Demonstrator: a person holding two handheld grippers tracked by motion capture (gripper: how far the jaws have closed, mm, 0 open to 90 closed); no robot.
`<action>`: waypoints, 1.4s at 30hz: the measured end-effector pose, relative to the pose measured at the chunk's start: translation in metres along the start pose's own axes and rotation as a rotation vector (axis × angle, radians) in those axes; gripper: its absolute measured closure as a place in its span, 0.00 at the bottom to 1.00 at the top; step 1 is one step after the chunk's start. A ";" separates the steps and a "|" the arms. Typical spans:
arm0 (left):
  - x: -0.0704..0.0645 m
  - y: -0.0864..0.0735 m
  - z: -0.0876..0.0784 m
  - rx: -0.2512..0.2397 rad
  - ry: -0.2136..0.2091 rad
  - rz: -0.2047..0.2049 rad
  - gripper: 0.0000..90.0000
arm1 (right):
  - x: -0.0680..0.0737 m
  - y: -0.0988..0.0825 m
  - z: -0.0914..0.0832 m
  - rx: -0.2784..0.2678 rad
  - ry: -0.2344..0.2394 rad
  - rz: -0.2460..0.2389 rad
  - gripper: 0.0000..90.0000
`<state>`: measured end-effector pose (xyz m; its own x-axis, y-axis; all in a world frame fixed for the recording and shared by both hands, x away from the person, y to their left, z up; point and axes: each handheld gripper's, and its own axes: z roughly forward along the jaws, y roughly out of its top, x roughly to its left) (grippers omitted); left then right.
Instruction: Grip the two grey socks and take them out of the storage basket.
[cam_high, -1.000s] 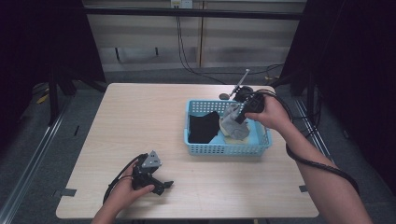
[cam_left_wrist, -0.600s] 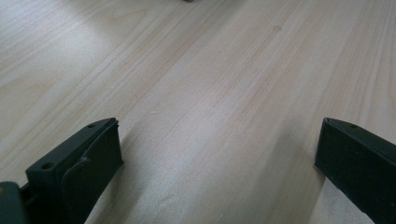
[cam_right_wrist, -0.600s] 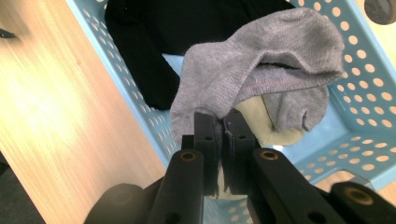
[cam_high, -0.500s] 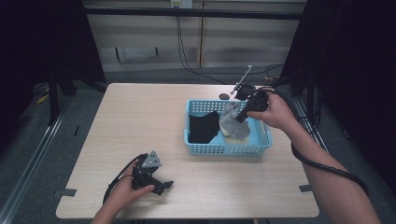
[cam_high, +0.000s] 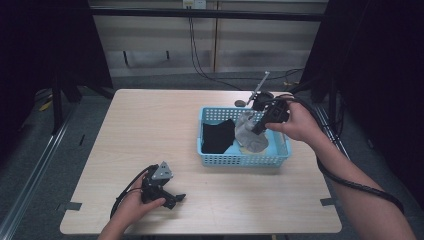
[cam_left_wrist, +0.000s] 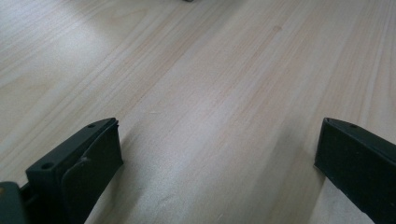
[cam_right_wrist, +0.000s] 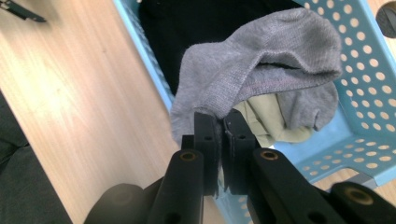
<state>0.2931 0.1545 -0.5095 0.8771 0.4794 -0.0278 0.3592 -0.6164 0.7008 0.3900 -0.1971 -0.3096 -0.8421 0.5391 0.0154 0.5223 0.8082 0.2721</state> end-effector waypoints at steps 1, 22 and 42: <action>0.000 0.000 0.000 0.000 0.000 0.000 0.00 | 0.003 0.000 -0.001 0.000 0.005 -0.005 0.95; 0.000 0.000 0.000 -0.003 -0.001 -0.003 0.00 | 0.056 0.004 0.001 -0.018 0.052 -0.144 0.95; 0.000 0.000 0.000 0.004 -0.002 0.005 0.00 | 0.101 0.010 0.044 0.021 0.130 -0.275 0.95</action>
<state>0.2931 0.1547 -0.5097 0.8794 0.4754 -0.0259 0.3562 -0.6208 0.6983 0.3158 -0.1239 -0.3480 -0.9617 0.2658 0.0674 0.2741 0.9251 0.2630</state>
